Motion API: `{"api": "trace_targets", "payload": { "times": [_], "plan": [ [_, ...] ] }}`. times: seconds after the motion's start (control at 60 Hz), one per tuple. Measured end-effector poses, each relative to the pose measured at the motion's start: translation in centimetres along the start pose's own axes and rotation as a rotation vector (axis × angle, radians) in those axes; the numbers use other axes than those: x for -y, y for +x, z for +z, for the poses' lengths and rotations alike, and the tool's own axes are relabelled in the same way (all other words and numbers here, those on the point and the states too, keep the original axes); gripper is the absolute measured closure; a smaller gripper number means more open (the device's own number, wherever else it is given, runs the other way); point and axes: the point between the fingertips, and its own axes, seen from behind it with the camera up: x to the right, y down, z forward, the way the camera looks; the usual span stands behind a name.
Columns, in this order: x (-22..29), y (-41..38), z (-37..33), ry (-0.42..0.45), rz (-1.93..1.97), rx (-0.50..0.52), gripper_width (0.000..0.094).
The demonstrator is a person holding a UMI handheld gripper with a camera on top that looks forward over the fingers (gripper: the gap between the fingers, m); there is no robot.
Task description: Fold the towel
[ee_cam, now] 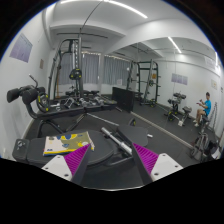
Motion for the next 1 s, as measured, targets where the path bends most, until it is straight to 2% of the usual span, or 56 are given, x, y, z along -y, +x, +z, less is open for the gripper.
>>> {"api": "trace_targets", "payload": {
  "times": [0.15, 0.317, 0.75, 0.867, 1.0],
  "plan": [
    [-0.1, -2.4, 2.1, -0.005, -0.003, 0.029, 0.0082],
    [-0.8, -6.7, 3.3, -0.010, -0.026, 0.109, 0.0085],
    [-3.7, -28.1, 4.1, -0.033, -0.131, 0.364, 0.0085],
    [-5.2, -32.5, 5.3, -0.036, -0.170, 0.408, 0.0084],
    [-7.8, -36.7, 8.0, -0.079, -0.190, 0.443, 0.0083]
  ]
}}
